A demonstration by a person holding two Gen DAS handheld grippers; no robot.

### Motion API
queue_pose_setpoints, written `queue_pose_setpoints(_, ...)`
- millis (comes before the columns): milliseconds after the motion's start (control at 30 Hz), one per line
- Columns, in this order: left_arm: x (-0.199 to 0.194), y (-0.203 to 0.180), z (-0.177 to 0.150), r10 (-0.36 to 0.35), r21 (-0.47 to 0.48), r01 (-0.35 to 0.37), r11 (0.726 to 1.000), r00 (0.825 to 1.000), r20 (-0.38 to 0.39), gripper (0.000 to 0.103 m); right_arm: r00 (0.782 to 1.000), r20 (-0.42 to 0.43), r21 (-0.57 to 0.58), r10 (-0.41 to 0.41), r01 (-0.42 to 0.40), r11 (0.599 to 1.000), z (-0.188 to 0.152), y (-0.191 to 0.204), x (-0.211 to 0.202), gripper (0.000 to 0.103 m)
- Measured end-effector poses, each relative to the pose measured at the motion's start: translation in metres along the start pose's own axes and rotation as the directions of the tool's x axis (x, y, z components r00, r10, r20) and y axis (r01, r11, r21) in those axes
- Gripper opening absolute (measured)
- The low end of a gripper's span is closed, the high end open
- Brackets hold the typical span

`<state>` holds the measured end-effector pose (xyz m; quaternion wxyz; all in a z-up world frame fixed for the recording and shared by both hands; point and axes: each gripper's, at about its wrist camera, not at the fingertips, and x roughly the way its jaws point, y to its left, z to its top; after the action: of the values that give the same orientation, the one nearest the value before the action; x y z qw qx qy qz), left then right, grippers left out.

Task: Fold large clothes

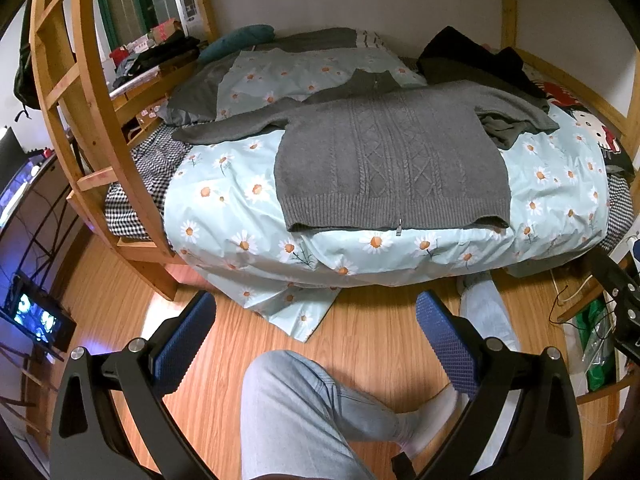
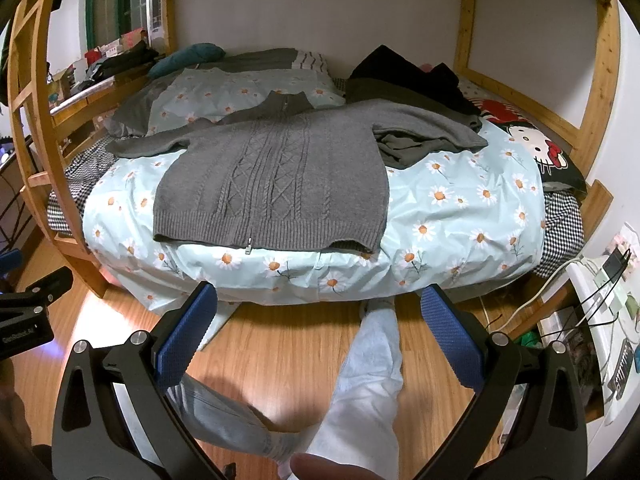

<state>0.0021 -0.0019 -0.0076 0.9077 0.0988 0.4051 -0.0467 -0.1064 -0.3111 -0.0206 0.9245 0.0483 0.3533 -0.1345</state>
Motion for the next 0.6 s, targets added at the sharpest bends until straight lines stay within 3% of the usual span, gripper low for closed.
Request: queue_pose_setpoints(600,-0.0003,-0.0003,0.0000,0.001,0.003,-0.001,1.000,1.000,0.000,0.099,1.000,-0.005,0.000,0.003,-0.003,1.000,0.0038,-0.0007,-0.0003,0.100)
